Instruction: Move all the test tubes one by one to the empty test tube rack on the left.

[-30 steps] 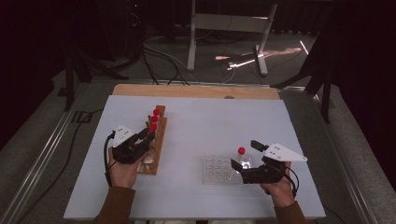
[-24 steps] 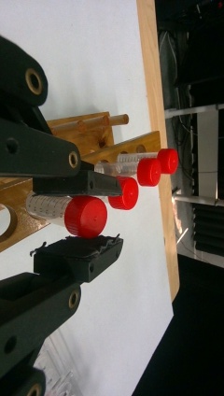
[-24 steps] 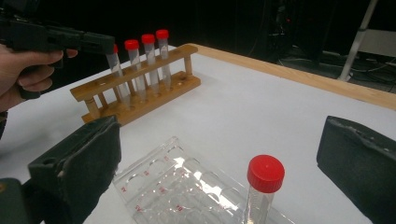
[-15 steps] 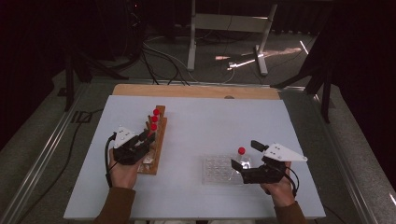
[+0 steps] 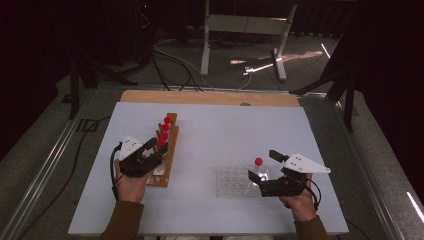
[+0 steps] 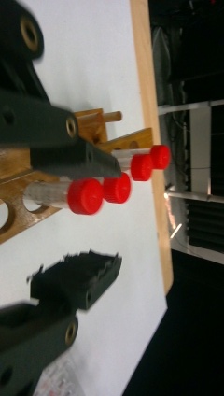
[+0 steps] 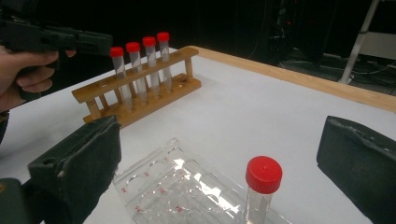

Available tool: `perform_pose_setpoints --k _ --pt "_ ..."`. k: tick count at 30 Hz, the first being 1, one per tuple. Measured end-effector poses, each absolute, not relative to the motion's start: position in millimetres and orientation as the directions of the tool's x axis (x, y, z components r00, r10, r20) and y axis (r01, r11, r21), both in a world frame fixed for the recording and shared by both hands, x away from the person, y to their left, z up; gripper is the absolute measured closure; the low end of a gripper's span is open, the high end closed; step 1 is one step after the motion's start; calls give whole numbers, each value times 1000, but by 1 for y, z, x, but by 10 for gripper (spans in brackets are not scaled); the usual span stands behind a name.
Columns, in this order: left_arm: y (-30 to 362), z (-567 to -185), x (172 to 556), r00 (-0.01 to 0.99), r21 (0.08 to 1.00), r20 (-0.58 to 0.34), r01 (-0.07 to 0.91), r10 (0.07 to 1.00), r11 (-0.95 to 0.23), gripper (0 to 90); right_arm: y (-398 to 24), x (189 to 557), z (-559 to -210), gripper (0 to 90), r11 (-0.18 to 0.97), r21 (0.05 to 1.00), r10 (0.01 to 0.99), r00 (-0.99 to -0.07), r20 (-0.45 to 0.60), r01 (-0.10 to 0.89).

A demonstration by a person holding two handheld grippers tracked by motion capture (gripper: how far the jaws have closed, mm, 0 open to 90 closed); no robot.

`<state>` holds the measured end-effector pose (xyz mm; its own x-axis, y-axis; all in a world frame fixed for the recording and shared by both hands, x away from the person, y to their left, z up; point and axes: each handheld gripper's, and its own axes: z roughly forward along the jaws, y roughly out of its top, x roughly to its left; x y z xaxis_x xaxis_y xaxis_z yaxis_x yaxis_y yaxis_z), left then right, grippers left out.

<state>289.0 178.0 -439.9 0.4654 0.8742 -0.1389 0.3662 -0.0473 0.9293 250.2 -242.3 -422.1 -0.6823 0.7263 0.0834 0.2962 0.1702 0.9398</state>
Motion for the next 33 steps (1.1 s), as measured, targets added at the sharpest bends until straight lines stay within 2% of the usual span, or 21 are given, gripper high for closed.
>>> perform_pose_setpoints --k 12,15,20,28,33 --pt "175 -424 280 460 948 -145 319 876 -11 184 -245 253 -426 0 169 937 726 -681 92 306" --pt "172 -421 278 460 949 -151 315 875 -2 158 -246 254 -429 0 171 934 726 -681 95 313" --pt "169 -419 277 468 942 -174 335 866 8 46 -248 256 -434 13 175 930 731 -675 97 324" --pt "160 -417 274 502 939 -178 344 847 -7 9 -249 260 -443 14 208 915 728 -679 91 346" --pt "153 -416 274 522 940 -177 342 835 -15 8 -249 261 -449 67 234 903 724 -685 87 361"
